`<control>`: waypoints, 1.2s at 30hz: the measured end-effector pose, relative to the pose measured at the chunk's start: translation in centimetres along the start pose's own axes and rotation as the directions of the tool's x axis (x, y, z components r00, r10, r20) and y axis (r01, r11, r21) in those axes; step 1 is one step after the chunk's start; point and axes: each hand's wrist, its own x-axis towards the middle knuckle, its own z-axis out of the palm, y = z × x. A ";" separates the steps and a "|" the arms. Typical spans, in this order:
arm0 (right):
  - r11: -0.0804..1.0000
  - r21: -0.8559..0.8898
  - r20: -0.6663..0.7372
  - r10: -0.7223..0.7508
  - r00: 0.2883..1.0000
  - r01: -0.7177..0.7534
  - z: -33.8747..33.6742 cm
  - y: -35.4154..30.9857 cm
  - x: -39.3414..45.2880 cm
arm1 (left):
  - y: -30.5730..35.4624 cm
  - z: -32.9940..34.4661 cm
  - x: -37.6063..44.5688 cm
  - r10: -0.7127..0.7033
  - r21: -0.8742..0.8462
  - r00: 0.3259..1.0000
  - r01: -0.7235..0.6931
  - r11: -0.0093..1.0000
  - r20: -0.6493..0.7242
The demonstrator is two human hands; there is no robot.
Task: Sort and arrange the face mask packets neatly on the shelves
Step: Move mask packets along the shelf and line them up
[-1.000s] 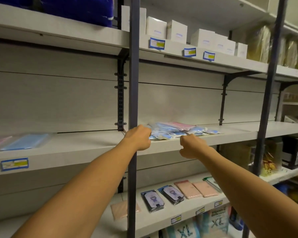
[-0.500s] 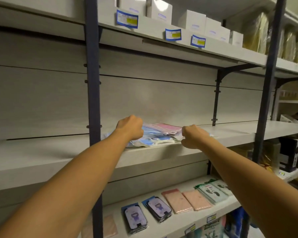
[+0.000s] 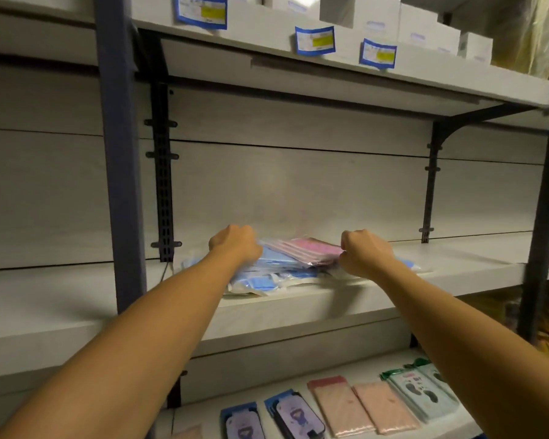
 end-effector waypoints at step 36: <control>0.805 0.580 -0.045 -0.119 0.992 0.123 10.6 3.0 15.7 | 0.6 6.3 6.3 -0.452 -0.569 0.877 0.291 0.769 -0.162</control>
